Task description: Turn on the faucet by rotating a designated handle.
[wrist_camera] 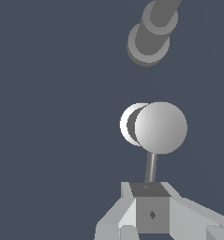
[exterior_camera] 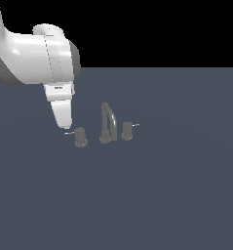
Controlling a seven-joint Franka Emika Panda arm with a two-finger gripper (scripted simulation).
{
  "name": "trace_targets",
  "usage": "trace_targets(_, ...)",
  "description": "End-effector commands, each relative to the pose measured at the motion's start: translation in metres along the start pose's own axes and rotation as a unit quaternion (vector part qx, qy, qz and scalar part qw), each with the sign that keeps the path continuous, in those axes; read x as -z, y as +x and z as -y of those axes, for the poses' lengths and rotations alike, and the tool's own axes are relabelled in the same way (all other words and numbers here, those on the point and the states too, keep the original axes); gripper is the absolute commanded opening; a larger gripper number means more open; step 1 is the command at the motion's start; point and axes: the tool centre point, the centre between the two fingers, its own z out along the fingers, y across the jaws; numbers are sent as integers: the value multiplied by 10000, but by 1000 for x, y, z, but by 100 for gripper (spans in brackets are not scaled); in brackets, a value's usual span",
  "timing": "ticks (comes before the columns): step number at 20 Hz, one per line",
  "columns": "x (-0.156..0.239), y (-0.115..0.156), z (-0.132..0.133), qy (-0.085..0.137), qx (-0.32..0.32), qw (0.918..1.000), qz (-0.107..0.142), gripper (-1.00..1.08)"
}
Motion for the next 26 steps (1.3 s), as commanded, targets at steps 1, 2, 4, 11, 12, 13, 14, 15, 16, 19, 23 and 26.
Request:
trace_targets(1,-10,5,9,-3,-171,9999,-12,-100)
trace_targets(2,-14,6,12,-5,-228,9997,-14,-100)
trace_targets(4,-19,9,17,-9,-325,9995,-16,-100)
trace_targets(11,-29,14,26,-14,-504,9987,-12,-100)
trace_targets(12,-30,15,27,-14,-510,9987,-11,-100)
trace_targets(13,-30,14,27,-14,-510,9987,-11,-100)
trace_targets(14,-30,14,27,-14,-510,9987,-11,-100)
trace_targets(15,-30,14,27,-14,-510,9987,-11,-100)
trace_targets(16,-30,14,27,-14,-510,9987,-11,-100)
trace_targets(19,-30,11,21,-14,-510,9987,-11,-100)
trace_targets(23,-30,3,10,-14,-510,9987,-11,-100)
trace_targets(26,-30,-3,2,-14,-510,9987,-11,-100)
